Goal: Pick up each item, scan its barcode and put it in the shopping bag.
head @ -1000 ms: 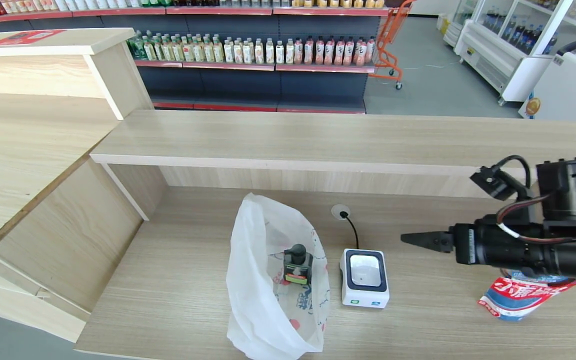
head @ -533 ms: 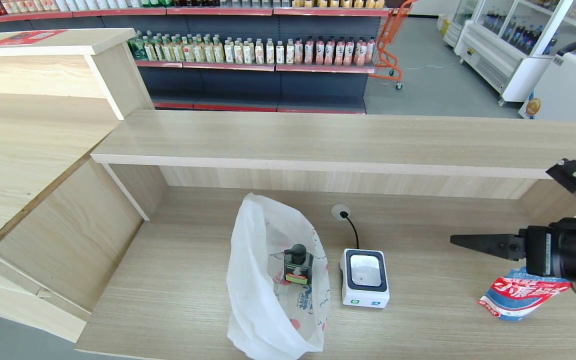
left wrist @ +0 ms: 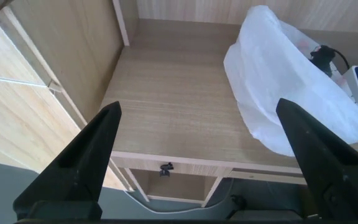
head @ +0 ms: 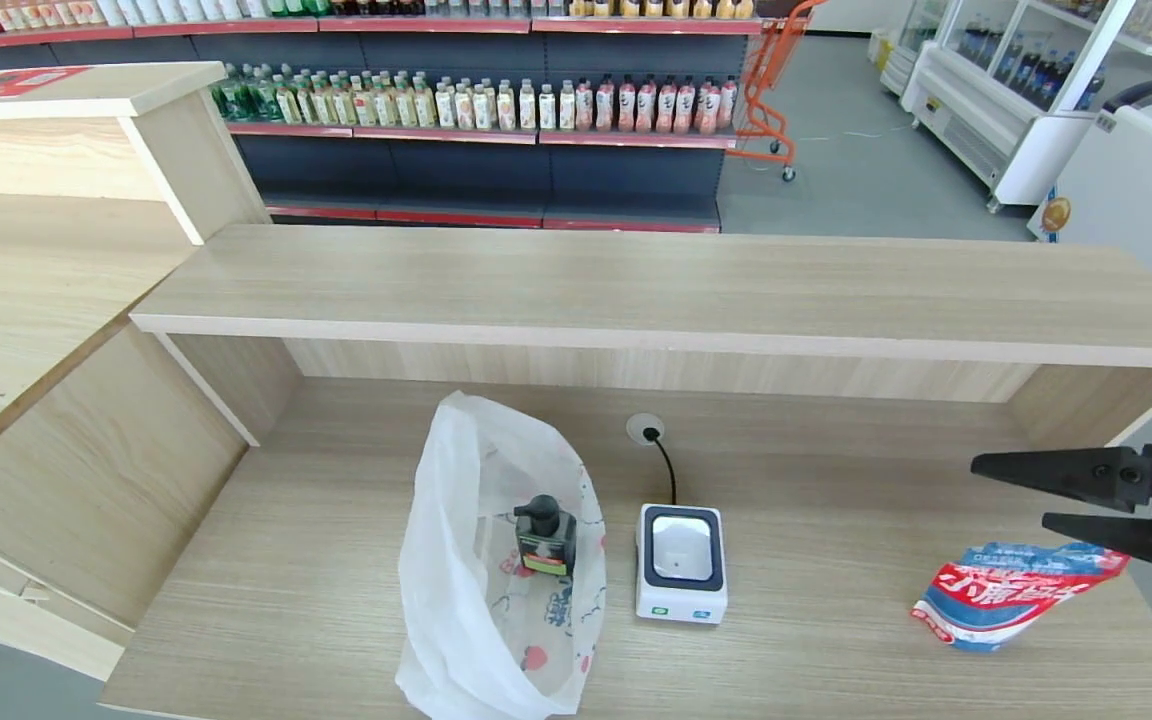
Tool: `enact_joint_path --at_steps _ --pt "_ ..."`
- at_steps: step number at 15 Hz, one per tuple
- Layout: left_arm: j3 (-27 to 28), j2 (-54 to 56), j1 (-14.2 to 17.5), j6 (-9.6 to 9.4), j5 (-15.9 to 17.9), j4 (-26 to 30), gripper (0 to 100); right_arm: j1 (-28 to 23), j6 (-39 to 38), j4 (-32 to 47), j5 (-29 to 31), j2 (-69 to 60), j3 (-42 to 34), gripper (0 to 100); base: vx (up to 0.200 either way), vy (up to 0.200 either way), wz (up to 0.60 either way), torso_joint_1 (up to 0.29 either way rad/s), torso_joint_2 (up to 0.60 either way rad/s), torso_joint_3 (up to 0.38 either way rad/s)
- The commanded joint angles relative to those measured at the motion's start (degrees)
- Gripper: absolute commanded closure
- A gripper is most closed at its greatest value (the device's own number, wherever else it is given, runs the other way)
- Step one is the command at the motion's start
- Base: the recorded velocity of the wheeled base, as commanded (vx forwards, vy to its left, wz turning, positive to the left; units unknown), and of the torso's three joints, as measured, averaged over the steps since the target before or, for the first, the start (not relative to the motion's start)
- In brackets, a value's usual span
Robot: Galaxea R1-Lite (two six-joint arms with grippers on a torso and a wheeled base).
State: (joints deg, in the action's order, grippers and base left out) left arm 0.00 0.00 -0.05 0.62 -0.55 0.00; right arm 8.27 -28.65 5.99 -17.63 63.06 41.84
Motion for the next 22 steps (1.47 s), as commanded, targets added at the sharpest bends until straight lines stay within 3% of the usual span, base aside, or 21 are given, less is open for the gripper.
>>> enact_joint_path --at_steps 1,4,5,10,14,18,22 --pt "0.0 -0.1 0.0 -0.01 -0.1 0.0 0 -0.3 -2.4 0.1 0.0 -2.0 0.1 0 0.000 -0.200 0.00 -0.007 0.00 -0.002" --pt "0.0 -0.1 0.0 -0.01 -0.1 0.0 0 -1.1 -6.3 4.2 0.8 -2.9 0.4 0 -0.200 -0.200 0.00 0.004 0.00 -0.001" --pt "0.0 -0.1 0.0 -0.71 0.1 0.0 0 -1.7 -7.6 6.6 2.6 -2.9 0.9 0 0.000 0.000 0.00 0.000 0.00 0.000" --pt "0.0 -0.1 0.0 -0.71 0.0 0.0 0 -1.8 -13.6 15.4 12.9 -2.2 3.2 0 0.000 0.000 0.00 0.000 0.00 0.000" --pt "0.0 -0.1 0.0 -0.71 0.1 0.0 0 -2.1 -24.3 16.0 23.7 7.0 7.5 0 0.000 0.000 0.00 0.000 0.00 0.000" --pt "0.0 -0.1 0.0 -0.71 0.1 0.0 0 -2.1 -32.5 15.9 27.2 15.0 8.4 0 0.000 0.000 0.00 0.000 0.00 0.000" --pt "0.0 -0.1 0.0 -0.71 0.0 0.0 0 -3.3 -32.9 12.0 28.0 24.2 10.0 0 0.000 0.000 0.00 0.000 0.00 0.000"
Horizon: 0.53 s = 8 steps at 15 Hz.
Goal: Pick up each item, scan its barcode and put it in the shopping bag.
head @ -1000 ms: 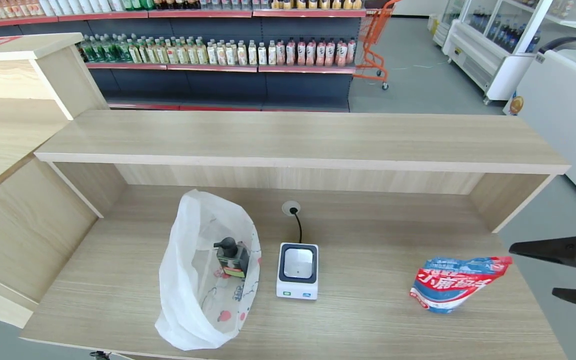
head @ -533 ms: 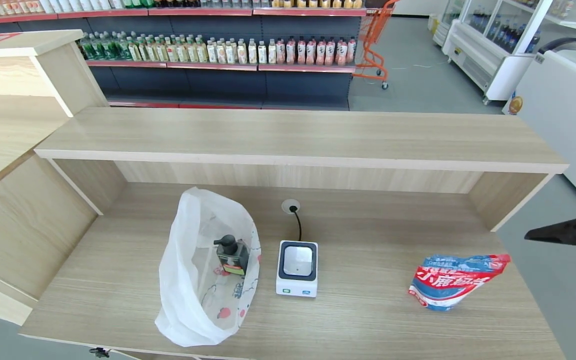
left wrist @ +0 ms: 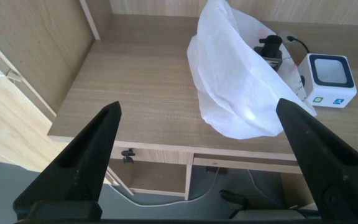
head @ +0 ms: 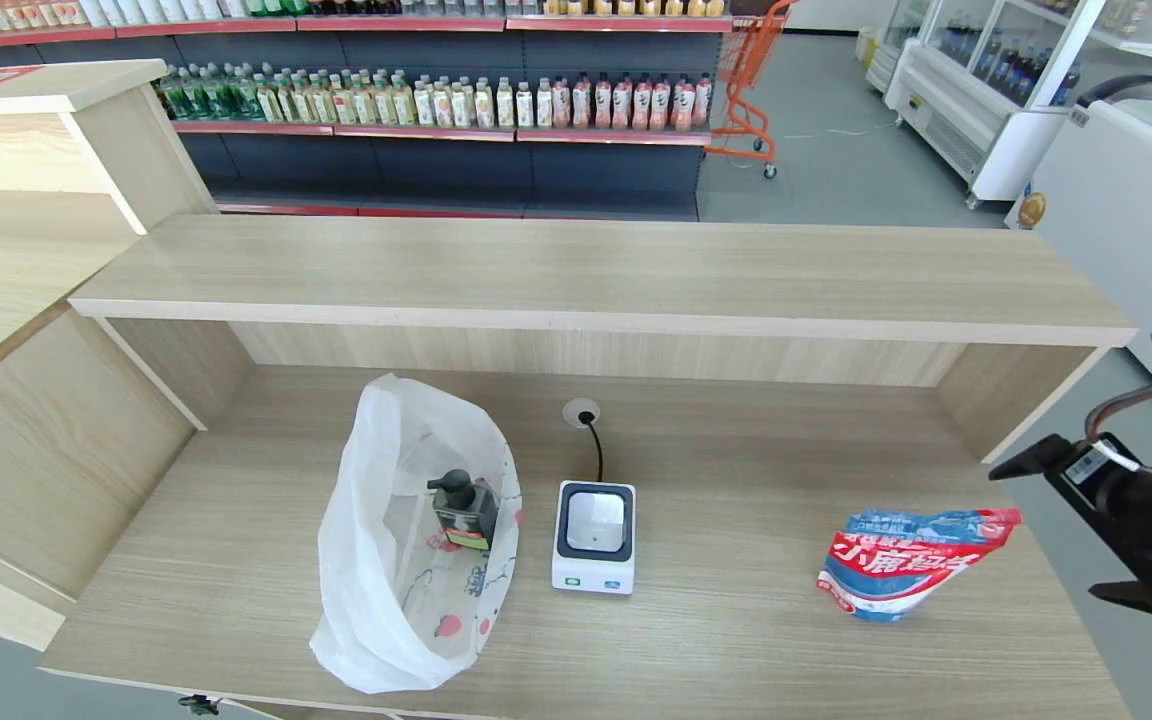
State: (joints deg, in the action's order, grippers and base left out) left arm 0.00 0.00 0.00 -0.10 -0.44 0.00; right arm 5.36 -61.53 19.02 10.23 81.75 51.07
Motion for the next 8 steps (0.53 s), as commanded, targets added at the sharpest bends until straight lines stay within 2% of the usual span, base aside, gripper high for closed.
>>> enact_joint_path --at_steps 1,6,8 --pt "0.0 -0.1 0.0 0.01 0.0 0.0 0 -0.4 0.2 -3.3 0.1 8.0 0.9 0 0.000 0.000 0.00 0.000 0.00 0.000" --pt "0.0 -0.1 0.0 0.01 0.0 0.0 0 0.6 0.7 -10.8 0.1 19.9 1.0 0 0.000 0.000 0.00 0.000 0.00 0.000" --pt "0.0 -0.1 0.0 0.01 0.0 0.0 0 1.5 3.3 -14.6 0.4 24.3 1.0 0 0.000 0.000 0.00 0.000 0.00 0.000"
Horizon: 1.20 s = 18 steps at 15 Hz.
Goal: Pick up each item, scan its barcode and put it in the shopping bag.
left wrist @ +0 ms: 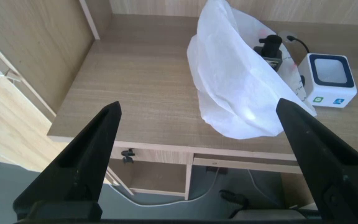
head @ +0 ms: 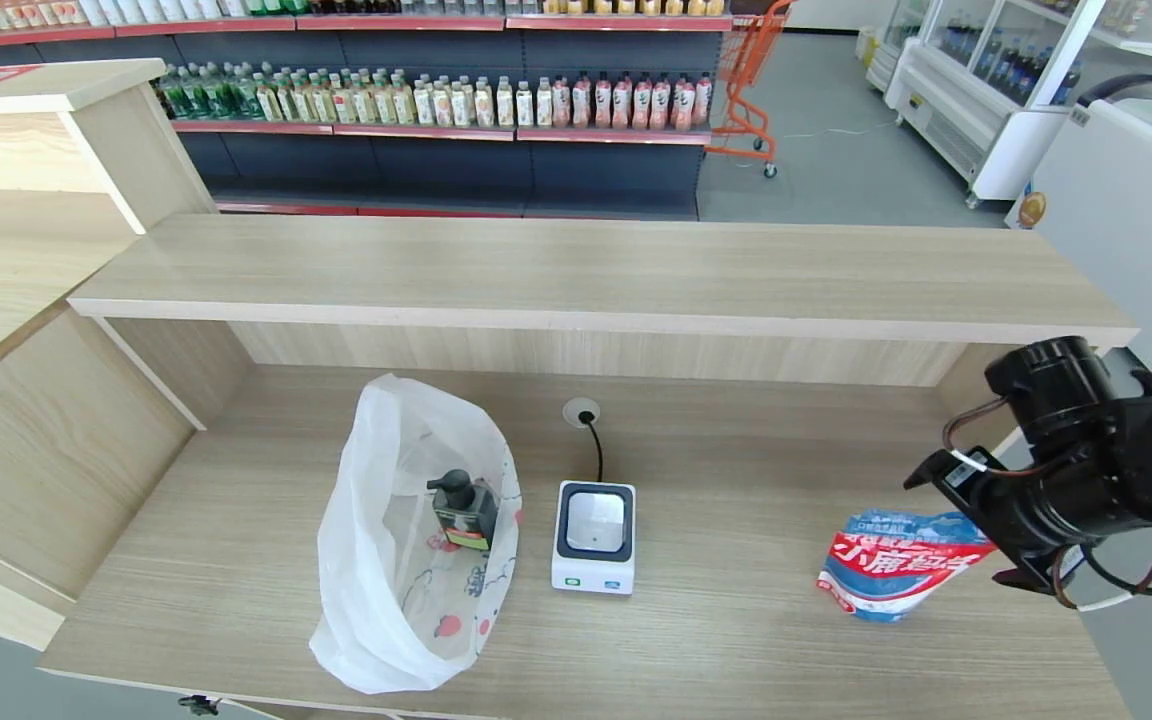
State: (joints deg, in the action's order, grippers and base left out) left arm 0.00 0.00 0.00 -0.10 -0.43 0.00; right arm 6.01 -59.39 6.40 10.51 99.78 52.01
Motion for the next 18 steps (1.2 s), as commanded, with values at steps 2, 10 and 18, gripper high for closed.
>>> enact_joint_path --at_steps 2,10,18 --pt "0.0 -0.1 0.0 0.01 0.0 0.0 0 2.2 3.3 -5.7 0.7 10.5 0.0 0 0.000 0.000 0.00 0.000 0.00 0.000" --pt "0.0 -0.1 0.0 0.01 0.0 0.0 0 4.6 14.7 -12.9 4.3 18.3 0.1 100 0.000 0.000 0.00 0.000 0.00 0.000" --pt "0.0 -0.1 0.0 0.01 0.0 0.0 0 7.5 28.2 -18.3 7.6 8.8 -0.5 100 0.000 0.000 0.00 0.000 0.00 0.000"
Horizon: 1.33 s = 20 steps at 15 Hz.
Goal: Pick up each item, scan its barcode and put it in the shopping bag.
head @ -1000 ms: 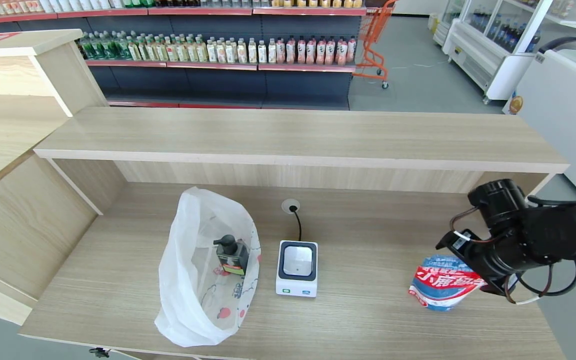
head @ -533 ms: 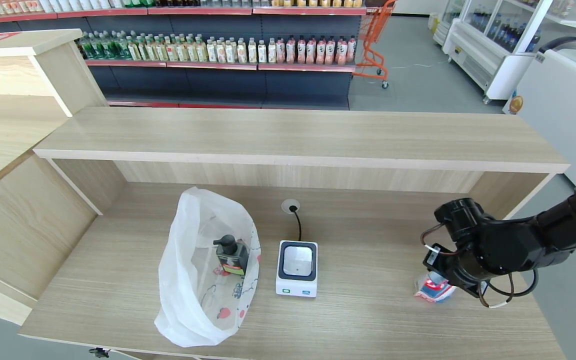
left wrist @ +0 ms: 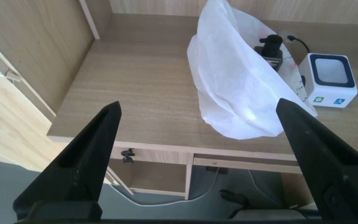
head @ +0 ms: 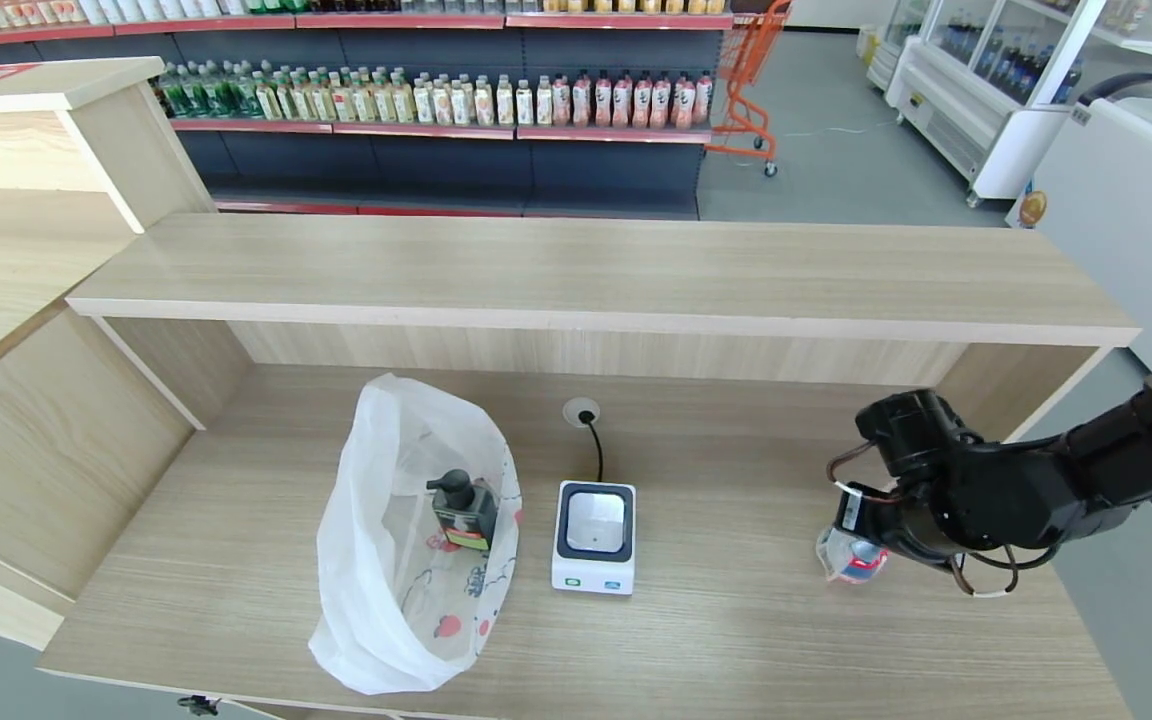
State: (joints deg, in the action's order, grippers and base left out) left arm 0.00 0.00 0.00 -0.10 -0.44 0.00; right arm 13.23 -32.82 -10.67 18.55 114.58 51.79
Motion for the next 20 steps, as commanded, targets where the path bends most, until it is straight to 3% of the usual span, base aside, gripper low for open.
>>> enact_joint_path --at_steps 1,3,4,5,6,7,8,9,11,15,20 --pt "0.0 -0.1 0.0 0.01 0.0 0.0 0 0.0 2.2 -2.0 -4.3 -11.0 -1.3 100 0.000 0.000 0.00 0.000 0.00 0.000" --pt "0.0 -0.1 0.0 0.01 0.0 0.0 0 -3.2 6.9 -2.0 -22.6 -22.7 -5.6 100 0.000 0.000 0.00 0.000 0.00 0.000" --pt "0.0 -0.1 0.0 0.01 0.0 0.0 0 -4.0 9.1 -2.1 -27.2 -24.9 -7.0 100 0.000 0.000 0.00 0.000 0.00 0.000" --pt "0.0 -0.1 -0.1 0.01 0.0 0.0 0 -7.2 17.8 -2.1 -42.7 -30.7 -11.4 100 0.000 0.000 0.00 0.000 0.00 0.000" --pt "0.0 -0.1 0.0 0.01 0.0 0.0 0 -9.0 25.0 -1.9 -51.0 -32.4 -12.6 100 0.000 0.000 0.00 0.000 0.00 0.000" --pt "0.0 -0.1 0.0 0.01 0.0 0.0 0 -9.5 28.5 -1.6 -55.4 -32.9 -12.9 100 0.000 0.000 0.00 0.000 0.00 0.000" --pt "0.0 -0.1 0.0 0.01 0.0 0.0 0 -10.3 35.3 -0.8 -66.7 -33.7 -13.9 100 0.000 0.000 0.00 0.000 0.00 0.000" --pt "0.0 -0.1 0.0 0.01 0.0 0.0 0 -10.2 38.4 -0.3 -72.3 -33.7 -13.8 100 0.000 0.000 0.00 0.000 0.00 0.000" --pt "0.0 -0.1 -0.1 0.01 0.0 0.0 0 -8.0 42.3 0.8 -77.4 -33.9 -13.9 100 0.000 0.000 0.00 0.000 0.00 0.000" --pt "0.0 -0.1 -0.1 0.01 0.0 0.0 0 -3.4 42.2 3.8 -77.6 -35.2 -13.6 100 0.000 0.000 0.00 0.000 0.00 0.000" --pt "0.0 -0.1 0.0 0.01 0.0 0.0 0 1.2 33.0 6.3 -77.6 -36.5 -13.0 100 0.000 0.000 0.00 0.000 0.00 0.000"
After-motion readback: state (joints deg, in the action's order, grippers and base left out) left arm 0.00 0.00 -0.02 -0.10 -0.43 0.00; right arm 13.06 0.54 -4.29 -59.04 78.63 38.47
